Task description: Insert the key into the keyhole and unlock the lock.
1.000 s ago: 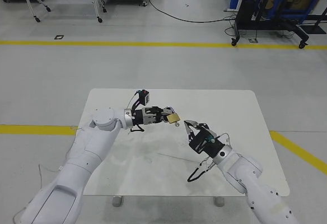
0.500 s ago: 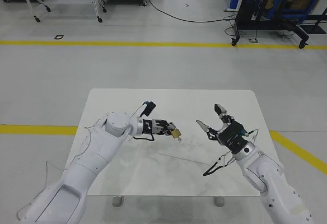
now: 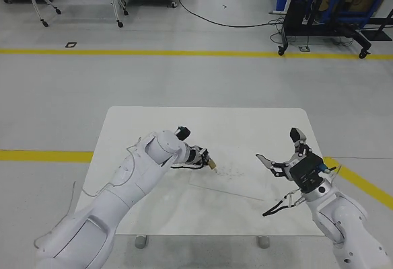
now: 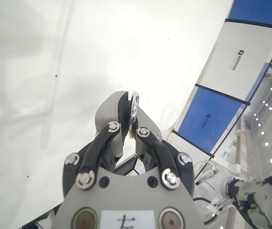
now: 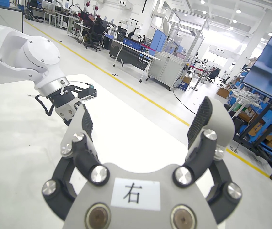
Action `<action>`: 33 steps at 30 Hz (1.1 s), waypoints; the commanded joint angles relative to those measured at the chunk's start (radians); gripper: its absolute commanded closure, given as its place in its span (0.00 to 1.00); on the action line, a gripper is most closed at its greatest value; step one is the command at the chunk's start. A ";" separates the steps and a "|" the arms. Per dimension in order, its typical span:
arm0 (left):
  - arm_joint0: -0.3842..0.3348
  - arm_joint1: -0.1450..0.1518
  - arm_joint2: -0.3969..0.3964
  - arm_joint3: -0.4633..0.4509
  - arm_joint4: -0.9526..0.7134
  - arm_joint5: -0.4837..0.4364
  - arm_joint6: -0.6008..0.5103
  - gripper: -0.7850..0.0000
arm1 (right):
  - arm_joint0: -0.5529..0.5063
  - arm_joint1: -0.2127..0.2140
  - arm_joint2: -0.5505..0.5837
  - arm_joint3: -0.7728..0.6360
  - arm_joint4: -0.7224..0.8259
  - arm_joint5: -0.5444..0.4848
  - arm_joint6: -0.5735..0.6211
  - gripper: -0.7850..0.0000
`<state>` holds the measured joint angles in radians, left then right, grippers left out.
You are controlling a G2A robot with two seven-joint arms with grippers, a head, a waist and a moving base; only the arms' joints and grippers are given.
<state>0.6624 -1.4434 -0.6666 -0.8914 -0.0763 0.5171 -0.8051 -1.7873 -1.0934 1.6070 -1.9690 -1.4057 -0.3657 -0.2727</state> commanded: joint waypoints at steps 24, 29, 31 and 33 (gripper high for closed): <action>-0.047 -0.010 -0.139 0.146 -0.186 -0.218 -0.106 0.44 | 0.044 0.006 0.044 0.155 0.041 -0.118 -0.022 0.00; 0.033 0.070 -0.310 0.016 -0.182 -0.390 -0.146 0.20 | 0.044 0.006 0.044 0.155 0.041 -0.118 -0.022 0.00; 0.092 0.104 -0.390 -0.069 -0.183 -0.462 -0.173 0.14 | 0.044 0.006 0.044 0.155 0.041 -0.118 -0.022 0.00; 0.156 0.133 -0.471 -0.156 -0.181 -0.534 -0.183 0.00 | 0.044 0.006 0.044 0.155 0.041 -0.118 -0.022 0.00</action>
<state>0.7820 -1.3250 -1.0905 -0.9982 -0.2577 0.0239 -0.9858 -1.7428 -1.0877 1.6510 -1.8140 -1.3648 -0.4841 -0.2943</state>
